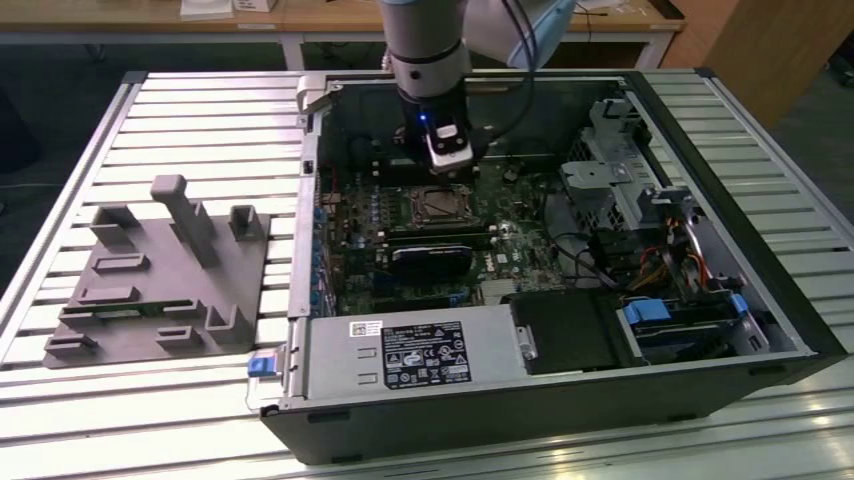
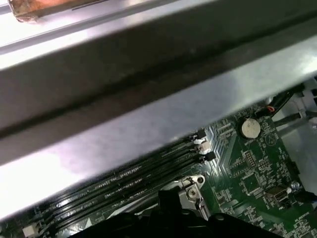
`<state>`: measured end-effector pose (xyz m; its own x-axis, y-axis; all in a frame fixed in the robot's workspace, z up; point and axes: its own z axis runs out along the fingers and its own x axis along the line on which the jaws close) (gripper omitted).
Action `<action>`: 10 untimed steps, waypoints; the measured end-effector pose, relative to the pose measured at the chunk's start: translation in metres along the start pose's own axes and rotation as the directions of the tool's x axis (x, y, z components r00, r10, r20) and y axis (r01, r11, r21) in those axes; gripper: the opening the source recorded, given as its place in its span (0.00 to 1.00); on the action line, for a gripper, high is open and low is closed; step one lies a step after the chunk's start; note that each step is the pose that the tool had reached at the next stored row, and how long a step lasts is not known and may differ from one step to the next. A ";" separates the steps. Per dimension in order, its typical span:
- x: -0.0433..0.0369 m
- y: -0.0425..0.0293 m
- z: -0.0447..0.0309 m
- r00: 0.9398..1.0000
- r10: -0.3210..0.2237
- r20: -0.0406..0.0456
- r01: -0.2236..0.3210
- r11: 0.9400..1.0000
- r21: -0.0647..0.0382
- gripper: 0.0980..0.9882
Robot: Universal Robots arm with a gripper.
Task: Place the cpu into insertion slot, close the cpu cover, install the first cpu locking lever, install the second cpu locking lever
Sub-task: 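Install the first cpu locking lever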
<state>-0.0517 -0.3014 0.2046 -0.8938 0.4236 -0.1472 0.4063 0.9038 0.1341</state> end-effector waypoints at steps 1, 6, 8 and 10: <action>-0.0014 0.0000 0.0002 1.000 0.000 -0.007 0.000 1.000 0.007 0.01; -0.0055 -0.0053 0.0007 1.000 -0.002 -0.016 0.002 1.000 0.025 0.01; -0.0068 -0.0078 0.0008 1.000 -0.002 -0.015 0.003 1.000 0.030 0.01; -0.0082 -0.0104 0.0010 1.000 -0.003 -0.017 0.003 0.999 0.035 0.01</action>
<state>-0.0484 -0.3142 0.2034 -0.8980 0.4202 -0.1307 0.4098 0.9067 0.0996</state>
